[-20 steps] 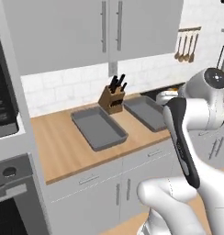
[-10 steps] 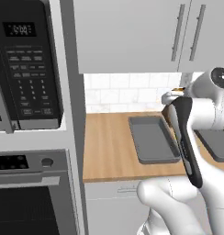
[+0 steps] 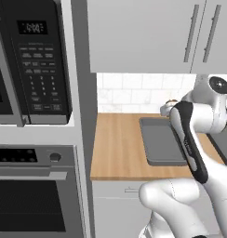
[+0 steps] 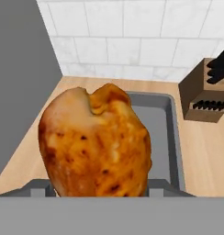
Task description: Place one garlic and one chicken drumstick in each tupperware on the nearby counter, to pack two identical lunches.
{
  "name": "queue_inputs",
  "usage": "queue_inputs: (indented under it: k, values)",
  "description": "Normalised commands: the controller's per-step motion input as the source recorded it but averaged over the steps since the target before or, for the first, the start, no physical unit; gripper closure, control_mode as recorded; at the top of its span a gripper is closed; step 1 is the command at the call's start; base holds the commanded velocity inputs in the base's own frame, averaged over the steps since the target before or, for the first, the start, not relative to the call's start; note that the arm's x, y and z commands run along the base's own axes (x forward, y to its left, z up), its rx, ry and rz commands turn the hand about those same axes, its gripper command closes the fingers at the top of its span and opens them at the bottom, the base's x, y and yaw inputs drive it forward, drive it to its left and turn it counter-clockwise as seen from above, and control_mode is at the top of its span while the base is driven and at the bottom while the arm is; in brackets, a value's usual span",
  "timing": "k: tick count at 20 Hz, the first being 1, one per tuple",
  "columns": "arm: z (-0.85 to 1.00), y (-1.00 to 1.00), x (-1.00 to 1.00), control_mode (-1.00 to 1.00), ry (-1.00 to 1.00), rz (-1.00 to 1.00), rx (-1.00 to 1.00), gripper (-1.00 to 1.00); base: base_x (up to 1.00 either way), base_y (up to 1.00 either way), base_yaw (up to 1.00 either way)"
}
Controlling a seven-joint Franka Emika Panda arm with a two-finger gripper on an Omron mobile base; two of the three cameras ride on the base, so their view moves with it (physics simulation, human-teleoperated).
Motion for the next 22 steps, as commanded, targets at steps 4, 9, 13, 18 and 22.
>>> queue_inputs:
  k: [4,9,13,18,22]
  values:
    - [-0.86,0.00,0.86,-1.00,0.00,-0.01,-0.01,1.00,0.00,0.00,0.00]
    - [-0.97,-0.22,0.54,-1.00,0.08,-0.03,-0.01,1.00,0.00,0.00,0.00]
    - [-0.67,-0.48,0.32,-1.00,0.13,-0.01,0.00,1.00,0.00,0.00,0.00]
    - [-0.48,-0.06,0.45,-1.00,0.11,0.00,0.00,1.00,0.00,0.00,0.00]
    - [-0.36,-0.02,0.49,-1.00,0.06,0.00,0.00,1.00,0.00,0.00,0.00]
